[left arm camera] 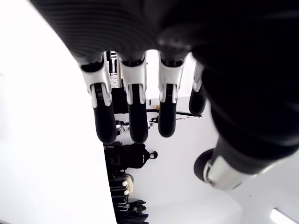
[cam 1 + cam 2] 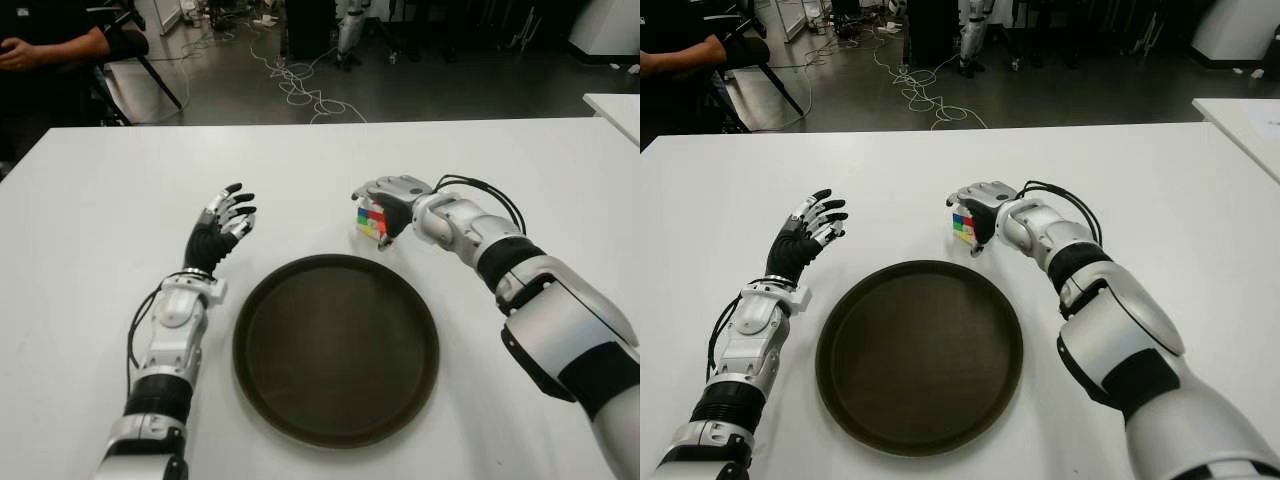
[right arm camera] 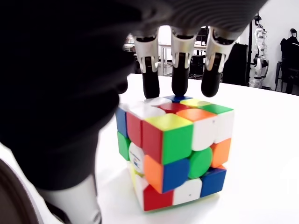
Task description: Pick up the Rubik's Cube and put it in the plate
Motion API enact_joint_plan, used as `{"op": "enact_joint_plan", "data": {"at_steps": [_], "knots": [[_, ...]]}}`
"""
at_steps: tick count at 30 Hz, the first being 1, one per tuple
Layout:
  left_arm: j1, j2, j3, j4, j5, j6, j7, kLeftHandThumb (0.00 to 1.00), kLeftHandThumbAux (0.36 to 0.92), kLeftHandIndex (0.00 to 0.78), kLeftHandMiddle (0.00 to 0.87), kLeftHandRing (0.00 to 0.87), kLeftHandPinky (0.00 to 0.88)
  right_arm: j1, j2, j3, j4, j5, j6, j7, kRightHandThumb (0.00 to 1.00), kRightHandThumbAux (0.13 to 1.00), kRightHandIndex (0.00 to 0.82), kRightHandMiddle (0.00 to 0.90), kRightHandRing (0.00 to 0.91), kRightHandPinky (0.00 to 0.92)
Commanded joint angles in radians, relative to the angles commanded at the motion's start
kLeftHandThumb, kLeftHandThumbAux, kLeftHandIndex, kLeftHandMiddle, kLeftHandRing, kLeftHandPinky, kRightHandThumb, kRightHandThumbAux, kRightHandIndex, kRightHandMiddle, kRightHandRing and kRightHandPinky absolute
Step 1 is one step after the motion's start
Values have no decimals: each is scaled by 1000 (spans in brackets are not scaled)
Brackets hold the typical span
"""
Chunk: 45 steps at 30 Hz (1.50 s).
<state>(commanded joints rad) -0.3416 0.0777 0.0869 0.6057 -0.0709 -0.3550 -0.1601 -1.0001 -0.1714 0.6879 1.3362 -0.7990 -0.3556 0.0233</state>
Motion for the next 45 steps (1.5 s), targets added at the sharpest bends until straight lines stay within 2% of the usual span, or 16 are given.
{"op": "enact_joint_plan", "data": {"at_steps": [3,13,25,30,38,42,45], "knots": [[1,-1,2,0,-4,-2,-6,315,701,137,226,231,287,1,0,-5,0,3,-1,2,0,856,179,187,210,224],[0,-5,6,1,-11,2,-9,340,720,145,231,234,296,-1,2,-12,1,5,-3,20,0,862,166,168,178,160],[0,-5,6,1,-7,5,-6,343,706,147,237,241,300,0,-1,-2,3,-6,-5,14,0,859,143,140,152,141],[-1,-5,7,2,-8,8,-4,344,711,147,229,234,294,7,0,-13,10,4,-3,9,0,887,198,197,217,235],[-2,-6,10,2,-18,4,-14,353,719,145,234,240,305,10,2,-25,14,18,7,6,0,880,223,228,250,258],[-1,-6,11,1,-21,3,-17,379,730,146,239,243,314,12,5,-29,16,23,16,7,0,895,281,297,356,364],[0,-5,9,1,-22,1,-15,381,728,147,239,242,312,13,6,-31,17,24,20,6,0,904,312,337,402,399]]}}
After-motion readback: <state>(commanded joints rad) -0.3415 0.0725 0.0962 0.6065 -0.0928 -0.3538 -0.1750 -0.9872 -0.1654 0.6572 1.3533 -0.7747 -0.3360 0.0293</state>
